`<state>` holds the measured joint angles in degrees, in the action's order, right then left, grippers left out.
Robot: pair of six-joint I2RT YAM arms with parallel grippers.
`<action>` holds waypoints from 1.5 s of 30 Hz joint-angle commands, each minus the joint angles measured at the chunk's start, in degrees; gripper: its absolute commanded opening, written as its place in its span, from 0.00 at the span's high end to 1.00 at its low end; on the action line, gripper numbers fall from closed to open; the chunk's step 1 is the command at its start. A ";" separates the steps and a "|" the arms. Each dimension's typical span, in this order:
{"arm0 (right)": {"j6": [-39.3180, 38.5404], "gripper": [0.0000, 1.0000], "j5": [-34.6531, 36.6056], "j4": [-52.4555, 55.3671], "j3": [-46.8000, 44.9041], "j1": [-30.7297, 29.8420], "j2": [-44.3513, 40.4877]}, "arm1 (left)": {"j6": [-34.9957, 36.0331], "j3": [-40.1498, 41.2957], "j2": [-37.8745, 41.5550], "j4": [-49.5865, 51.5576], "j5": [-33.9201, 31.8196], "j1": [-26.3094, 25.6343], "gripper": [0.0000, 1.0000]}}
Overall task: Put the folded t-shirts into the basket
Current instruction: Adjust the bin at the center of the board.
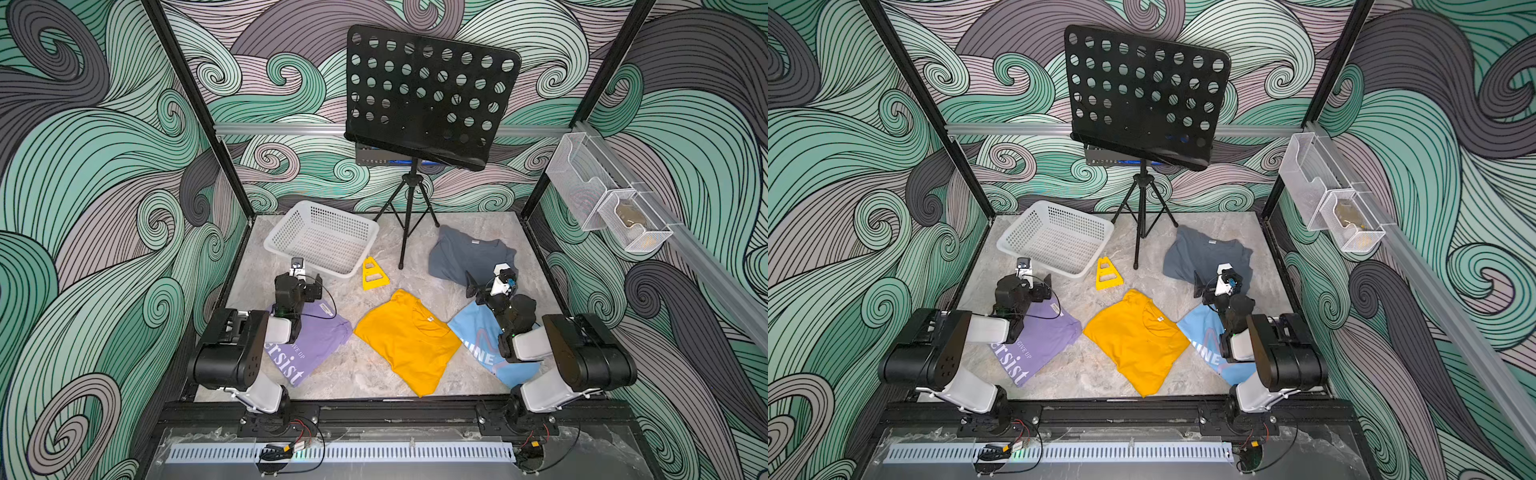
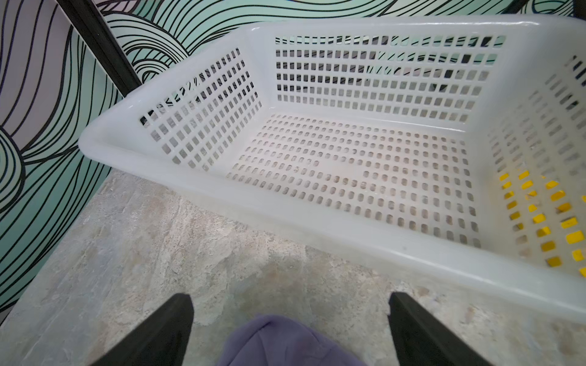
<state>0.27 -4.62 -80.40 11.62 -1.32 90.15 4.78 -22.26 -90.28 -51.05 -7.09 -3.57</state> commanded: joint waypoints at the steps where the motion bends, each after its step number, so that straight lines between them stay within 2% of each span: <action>1: -0.25 0.01 -0.05 -0.24 0.16 -0.14 0.38 | -0.81 -1.11 -0.50 -0.48 -1.84 -0.29 0.01; 24: -1.30 0.01 1.81 0.43 0.47 -1.67 -0.06 | -0.80 -1.03 -0.34 -0.52 -1.82 -0.21 0.01; 27: -1.79 0.01 -0.35 6.51 2.04 -1.65 -4.57 | -0.70 -1.11 -0.38 -0.29 -1.74 -0.25 0.01; 30: -2.49 0.01 -3.45 21.85 6.96 -1.26 -14.12 | -0.69 -0.35 1.16 -1.06 -2.04 -0.29 0.01; 33: -4.21 0.01 -7.29 41.93 15.34 -0.90 -22.71 | -2.02 -0.98 7.53 6.21 -2.73 0.14 0.01; 35: -3.03 0.01 -7.47 52.18 20.29 -0.90 -25.83 | -3.15 -2.41 15.05 14.73 -1.27 1.91 0.01; 39: -3.50 0.01 -9.14 67.13 28.68 -0.86 -26.51 | -2.17 -13.15 22.77 40.85 4.12 6.34 0.01; 42: -10.22 0.01 -17.15 75.43 33.65 -0.90 -24.46 | 2.93 -23.76 21.34 56.22 10.80 10.38 0.01; 43: -14.17 0.01 -22.61 77.90 34.87 -1.27 -23.38 | 5.58 -29.63 18.61 62.07 15.09 11.83 0.01; 45: -17.59 0.01 -28.09 80.27 35.26 -2.48 -21.69 | 7.92 -38.46 12.94 71.76 20.68 14.98 0.01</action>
<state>-10.39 -21.56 -12.84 46.57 -2.66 66.32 7.55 -53.17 -72.03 -0.78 3.51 8.64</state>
